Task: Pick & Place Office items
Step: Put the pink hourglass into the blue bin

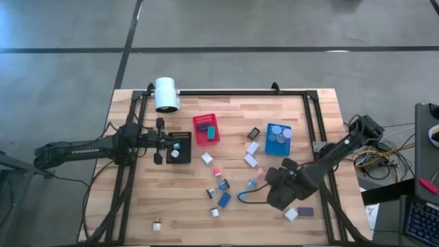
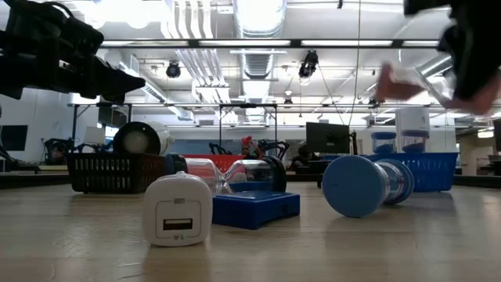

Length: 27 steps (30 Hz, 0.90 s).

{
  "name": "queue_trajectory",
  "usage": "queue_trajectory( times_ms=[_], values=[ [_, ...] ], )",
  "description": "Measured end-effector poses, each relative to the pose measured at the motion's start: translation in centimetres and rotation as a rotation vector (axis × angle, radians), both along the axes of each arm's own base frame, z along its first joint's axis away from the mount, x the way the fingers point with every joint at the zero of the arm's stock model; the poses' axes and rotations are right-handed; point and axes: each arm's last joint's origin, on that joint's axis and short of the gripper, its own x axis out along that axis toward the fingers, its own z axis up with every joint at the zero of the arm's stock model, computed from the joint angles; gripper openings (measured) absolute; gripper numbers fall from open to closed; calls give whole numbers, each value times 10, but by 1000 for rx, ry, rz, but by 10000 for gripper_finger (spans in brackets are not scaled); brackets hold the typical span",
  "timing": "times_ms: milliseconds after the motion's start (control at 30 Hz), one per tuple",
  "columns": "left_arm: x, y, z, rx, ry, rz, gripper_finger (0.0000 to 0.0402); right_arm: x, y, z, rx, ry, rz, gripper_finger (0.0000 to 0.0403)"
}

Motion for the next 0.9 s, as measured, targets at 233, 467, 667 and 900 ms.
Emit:
queue_trajectory(
  times_ms=[233,467,667,900],
  values=[
    [1,0,-1,-66,8,9,9,30,-22,41,-114,-65,96,157],
    [4,0,1,-164,60,0,5,74,-50,54,-237,-56,237,157],
    [16,-6,22,-196,77,-78,32,100,-67,56,-290,-84,357,157],
    [44,-26,63,-85,103,-229,89,116,-82,52,-323,-27,419,157]
  ],
)
